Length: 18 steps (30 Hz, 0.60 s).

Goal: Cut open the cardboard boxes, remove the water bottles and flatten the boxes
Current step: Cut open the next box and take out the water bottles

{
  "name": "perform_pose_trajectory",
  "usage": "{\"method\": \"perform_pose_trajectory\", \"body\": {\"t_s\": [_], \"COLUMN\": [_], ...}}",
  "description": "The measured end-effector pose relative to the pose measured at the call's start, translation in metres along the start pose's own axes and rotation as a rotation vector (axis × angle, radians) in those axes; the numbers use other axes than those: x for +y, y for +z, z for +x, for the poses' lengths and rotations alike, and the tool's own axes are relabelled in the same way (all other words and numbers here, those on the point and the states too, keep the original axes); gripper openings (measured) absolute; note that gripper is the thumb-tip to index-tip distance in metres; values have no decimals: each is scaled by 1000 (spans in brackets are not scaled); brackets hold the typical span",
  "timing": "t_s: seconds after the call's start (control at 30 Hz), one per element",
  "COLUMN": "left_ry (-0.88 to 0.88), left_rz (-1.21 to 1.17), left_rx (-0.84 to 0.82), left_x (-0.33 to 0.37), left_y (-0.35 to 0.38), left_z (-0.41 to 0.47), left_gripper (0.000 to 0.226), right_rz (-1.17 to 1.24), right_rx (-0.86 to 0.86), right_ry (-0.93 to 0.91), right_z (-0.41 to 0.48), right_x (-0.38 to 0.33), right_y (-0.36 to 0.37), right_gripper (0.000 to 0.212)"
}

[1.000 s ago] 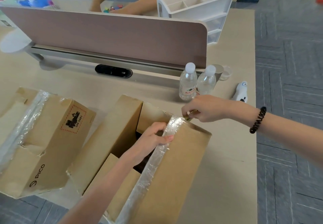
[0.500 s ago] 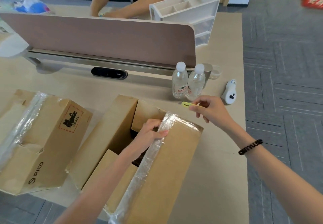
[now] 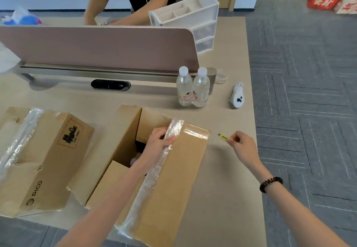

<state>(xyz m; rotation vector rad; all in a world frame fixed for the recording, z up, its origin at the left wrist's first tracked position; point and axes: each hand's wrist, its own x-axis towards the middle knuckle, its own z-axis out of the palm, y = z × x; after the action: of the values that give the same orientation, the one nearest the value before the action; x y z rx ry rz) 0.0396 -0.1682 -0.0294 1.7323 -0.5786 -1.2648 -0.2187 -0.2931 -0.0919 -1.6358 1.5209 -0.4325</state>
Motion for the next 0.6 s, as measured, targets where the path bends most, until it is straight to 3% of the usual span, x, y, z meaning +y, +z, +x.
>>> {"method": "perform_pose_trajectory", "body": {"t_s": [0.1,0.23,0.37,0.6], "left_ry": [21,29,30,36], "left_rz": [24,5,-26,-17], "left_rx": [20,43,77,116], "left_x": [-2,-5,-8,-17], "left_y": [0,2,3,6], "left_z": [1,1,0,3], "left_gripper": [4,10,36,24], "right_rz": [-167,-395,-496,-531], "right_rx": [5,-29,-26,38], "right_ry": [-131,-249,-239,-196], "right_z": [-17,-33,-43,-55], "right_x": [27,52,68,74], "right_y": [16,32,44,47], "right_gripper": [4,27,49,51]}}
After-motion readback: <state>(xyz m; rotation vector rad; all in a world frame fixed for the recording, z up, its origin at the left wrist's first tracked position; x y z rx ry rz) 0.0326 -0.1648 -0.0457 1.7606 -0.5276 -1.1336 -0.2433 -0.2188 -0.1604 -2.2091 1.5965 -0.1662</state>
